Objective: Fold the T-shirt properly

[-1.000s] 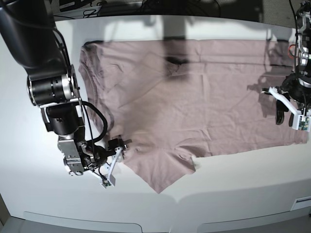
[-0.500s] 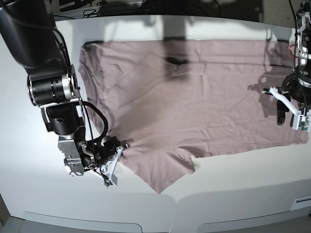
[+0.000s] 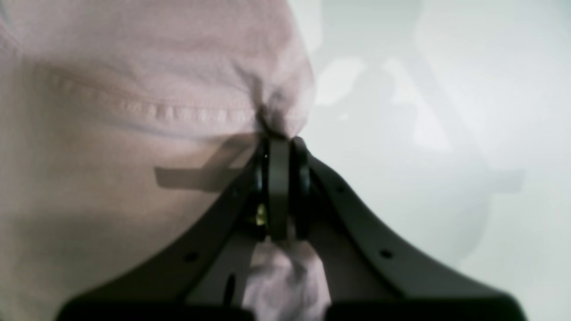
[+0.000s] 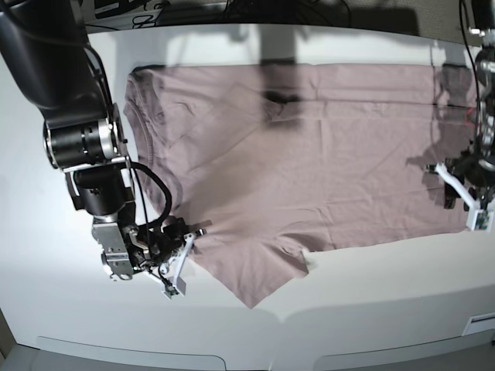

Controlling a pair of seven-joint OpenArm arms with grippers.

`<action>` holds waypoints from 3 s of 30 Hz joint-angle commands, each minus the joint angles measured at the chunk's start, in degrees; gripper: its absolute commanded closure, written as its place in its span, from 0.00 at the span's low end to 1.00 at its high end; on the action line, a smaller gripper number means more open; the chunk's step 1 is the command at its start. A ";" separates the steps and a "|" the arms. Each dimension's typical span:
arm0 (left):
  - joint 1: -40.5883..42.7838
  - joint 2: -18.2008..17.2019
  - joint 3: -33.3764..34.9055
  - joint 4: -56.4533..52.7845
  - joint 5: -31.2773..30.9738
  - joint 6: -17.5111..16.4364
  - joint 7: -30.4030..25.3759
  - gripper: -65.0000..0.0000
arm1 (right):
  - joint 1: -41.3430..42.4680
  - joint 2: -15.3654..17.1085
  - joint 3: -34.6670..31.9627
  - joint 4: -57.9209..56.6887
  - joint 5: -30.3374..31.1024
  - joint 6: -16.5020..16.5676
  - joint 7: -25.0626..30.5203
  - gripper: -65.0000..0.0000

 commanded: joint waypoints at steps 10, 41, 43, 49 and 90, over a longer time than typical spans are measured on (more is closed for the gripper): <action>-25.77 -1.22 -0.44 -27.34 -2.25 -9.90 2.69 0.52 | 1.73 0.33 0.07 0.66 -0.24 -0.20 -1.20 1.00; -45.81 -6.75 -0.28 -80.50 9.84 -10.01 -30.18 0.52 | 1.73 1.14 0.07 0.66 3.87 2.51 -5.66 1.00; -45.51 -7.78 -0.28 -80.50 10.75 -9.70 -30.05 0.52 | 1.75 1.60 0.07 0.66 4.66 3.13 -5.68 1.00; -45.53 -11.85 -0.28 -80.50 3.69 -13.11 -26.47 0.52 | 1.77 2.38 0.07 0.68 4.72 3.67 -5.42 1.00; -36.87 -8.46 -0.28 -80.35 5.51 -16.20 -36.09 0.72 | 1.77 3.87 0.07 1.64 9.05 6.93 -6.49 1.00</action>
